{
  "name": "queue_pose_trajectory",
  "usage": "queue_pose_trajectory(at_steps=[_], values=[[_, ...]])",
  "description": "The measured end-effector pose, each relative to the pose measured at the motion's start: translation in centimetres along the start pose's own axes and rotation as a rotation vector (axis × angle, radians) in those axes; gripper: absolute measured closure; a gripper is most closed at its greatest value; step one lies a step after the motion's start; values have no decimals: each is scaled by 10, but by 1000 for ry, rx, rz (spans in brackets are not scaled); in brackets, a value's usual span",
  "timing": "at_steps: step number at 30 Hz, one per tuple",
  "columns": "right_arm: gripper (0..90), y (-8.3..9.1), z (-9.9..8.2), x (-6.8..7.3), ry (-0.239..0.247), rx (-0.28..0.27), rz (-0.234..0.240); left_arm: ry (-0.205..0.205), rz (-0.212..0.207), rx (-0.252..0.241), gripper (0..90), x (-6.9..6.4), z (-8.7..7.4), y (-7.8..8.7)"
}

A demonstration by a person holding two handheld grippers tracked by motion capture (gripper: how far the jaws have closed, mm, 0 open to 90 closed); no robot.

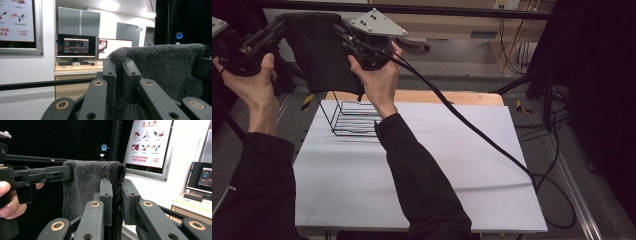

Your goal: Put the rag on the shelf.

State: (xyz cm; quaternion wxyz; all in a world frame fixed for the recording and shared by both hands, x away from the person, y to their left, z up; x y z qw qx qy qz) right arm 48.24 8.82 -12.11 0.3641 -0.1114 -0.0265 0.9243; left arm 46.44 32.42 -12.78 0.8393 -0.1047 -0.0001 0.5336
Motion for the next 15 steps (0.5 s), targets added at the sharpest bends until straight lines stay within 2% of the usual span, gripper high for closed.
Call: queue_pose_trajectory(at_steps=[3, 9, 15], values=[[810, -3, 2, -2, -14, -8, 3, -6, 6, -4, 820, 2, 4, -2], [810, -9, 10, -4, 8, -13, -9, 8, 8, -14, 820, 4, 12, -9], [811, -14, 12, -16, -11, -25, -27, -21, 15, -14, 820, 1, 18, -19]])
Point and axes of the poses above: each handheld gripper's, and its own axes: y roughly backward along the jaws, z roughly out of its top, x roughly to its left, the point moved 3 cm from there along -y, roughly forward along the jaws, and after that the axes turned 4 degrees about y, right-handed, at the moved point
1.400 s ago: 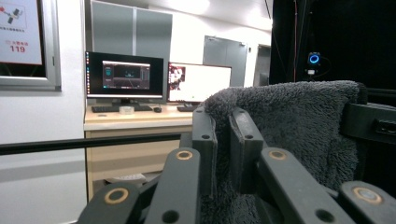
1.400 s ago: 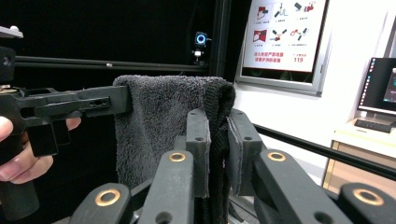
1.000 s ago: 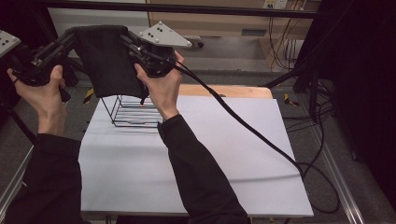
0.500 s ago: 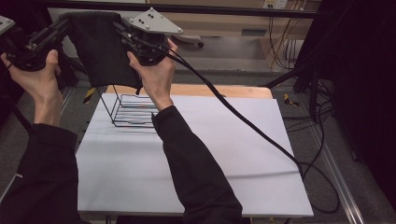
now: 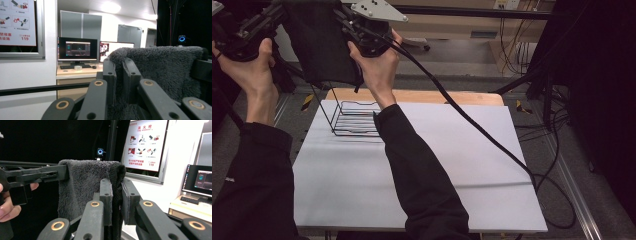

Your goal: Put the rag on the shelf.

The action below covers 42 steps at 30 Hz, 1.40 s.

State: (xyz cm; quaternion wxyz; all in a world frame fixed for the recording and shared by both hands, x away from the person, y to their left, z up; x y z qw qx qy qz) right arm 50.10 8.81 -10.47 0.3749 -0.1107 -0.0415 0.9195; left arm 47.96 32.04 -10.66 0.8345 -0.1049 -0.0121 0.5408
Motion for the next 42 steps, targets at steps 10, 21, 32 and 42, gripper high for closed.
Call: queue_pose_trajectory(at_steps=[10, 21, 32, 42], values=[[810, -10, -1, -20, 34, 16, -23, 20, 1, 12, 821, 3, -6, -24], [810, -22, -12, -33, 33, 76, -36, -9, 0, 54, 820, 12, -19, -44], [809, -27, -35, -39, 23, 112, -31, -15, -11, 95, 820, 21, -39, -50], [810, -25, -48, -34, 4, 135, -17, -35, -20, 121, 820, 24, -50, -42]])
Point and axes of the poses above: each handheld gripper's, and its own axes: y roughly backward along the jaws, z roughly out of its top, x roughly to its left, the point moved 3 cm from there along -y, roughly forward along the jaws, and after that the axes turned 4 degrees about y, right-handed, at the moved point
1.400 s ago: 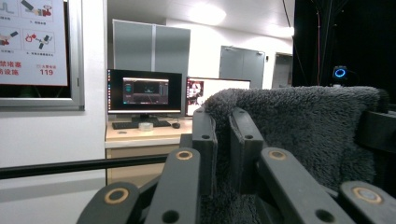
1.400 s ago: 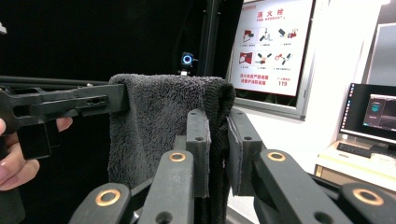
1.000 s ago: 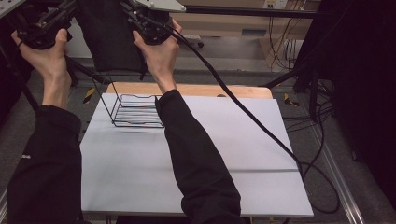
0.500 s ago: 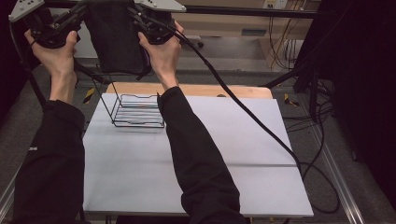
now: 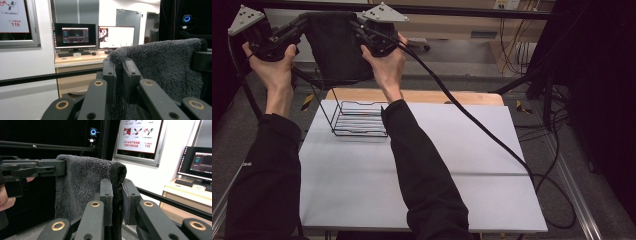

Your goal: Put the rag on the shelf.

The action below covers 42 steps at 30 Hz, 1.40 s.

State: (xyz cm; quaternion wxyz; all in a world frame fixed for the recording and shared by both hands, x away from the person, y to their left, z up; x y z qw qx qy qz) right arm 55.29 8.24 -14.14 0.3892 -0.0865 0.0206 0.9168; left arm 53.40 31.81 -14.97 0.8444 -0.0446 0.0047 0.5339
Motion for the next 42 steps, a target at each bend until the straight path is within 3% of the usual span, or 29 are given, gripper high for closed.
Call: queue_pose_trajectory(at_steps=[7, 18, 23, 38, 42], values=[[809, -3, -11, 7, 27, 58, 1, -7, 9, 42, 820, 4, -14, 2], [808, 1, -32, 7, -5, 85, 17, -6, -25, 77, 820, 4, -34, 6], [808, 4, -43, 8, -23, 80, 32, -15, -37, 81, 820, 3, -41, 11], [806, 13, -51, 26, 38, 73, 63, -20, -58, 70, 820, 4, -52, 31], [806, 16, -55, 26, 22, 71, 69, -39, -67, 76, 820, 1, -54, 34]])
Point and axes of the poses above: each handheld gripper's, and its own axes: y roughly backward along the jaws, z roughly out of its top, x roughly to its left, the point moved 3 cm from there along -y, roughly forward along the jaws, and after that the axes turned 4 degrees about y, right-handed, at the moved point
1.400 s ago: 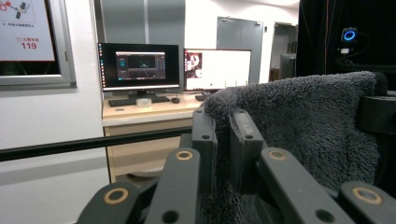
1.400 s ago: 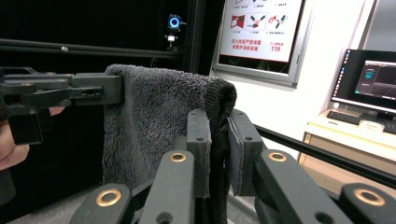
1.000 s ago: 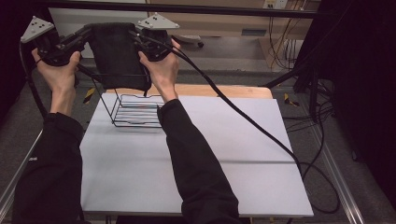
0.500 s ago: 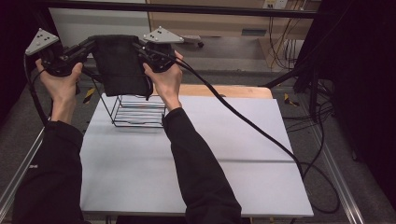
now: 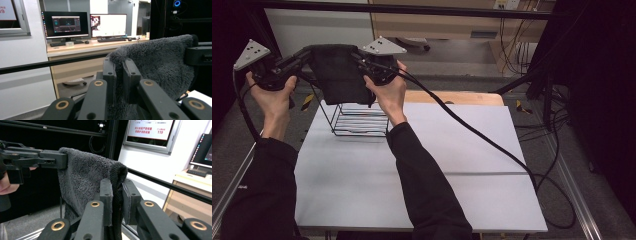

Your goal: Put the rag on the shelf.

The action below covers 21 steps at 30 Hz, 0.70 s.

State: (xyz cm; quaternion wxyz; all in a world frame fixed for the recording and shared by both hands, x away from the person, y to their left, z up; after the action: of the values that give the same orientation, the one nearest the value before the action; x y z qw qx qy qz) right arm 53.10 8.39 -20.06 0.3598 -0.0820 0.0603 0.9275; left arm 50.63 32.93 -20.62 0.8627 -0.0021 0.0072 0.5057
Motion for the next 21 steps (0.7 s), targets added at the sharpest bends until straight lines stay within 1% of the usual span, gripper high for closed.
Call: queue_pose_trajectory(at_steps=[4, 6, 8, 10, 11, 13, 14, 15, 18, 21], values=[[805, 3, -5, 2, 4, 0, 6, -19, -4, 4, 820, -3, -2, 4], [805, 5, -6, 4, 19, -2, 9, -27, 5, 7, 820, -3, -4, 7], [804, 5, -6, 7, 23, -3, 12, -26, -1, 10, 820, -3, -5, 9], [804, 6, -7, 9, 28, -3, 18, -28, 2, 7, 820, -2, -7, 12], [804, 7, -7, 11, 33, -3, 20, -26, -4, 9, 820, -2, -9, 13], [804, 8, -8, 14, 46, -3, 24, -28, 3, 6, 820, -2, -11, 16], [803, 8, -9, 16, 52, -2, 26, -24, -4, 7, 820, -2, -13, 16], [804, 8, -10, 17, 60, 1, 26, -28, 0, 5, 820, -1, -15, 18], [803, 9, -12, 22, 84, 10, 25, -24, -9, 4, 820, -2, -20, 22], [804, 11, -14, 27, 97, 10, 24, -21, 0, -7, 820, -1, -23, 24]])
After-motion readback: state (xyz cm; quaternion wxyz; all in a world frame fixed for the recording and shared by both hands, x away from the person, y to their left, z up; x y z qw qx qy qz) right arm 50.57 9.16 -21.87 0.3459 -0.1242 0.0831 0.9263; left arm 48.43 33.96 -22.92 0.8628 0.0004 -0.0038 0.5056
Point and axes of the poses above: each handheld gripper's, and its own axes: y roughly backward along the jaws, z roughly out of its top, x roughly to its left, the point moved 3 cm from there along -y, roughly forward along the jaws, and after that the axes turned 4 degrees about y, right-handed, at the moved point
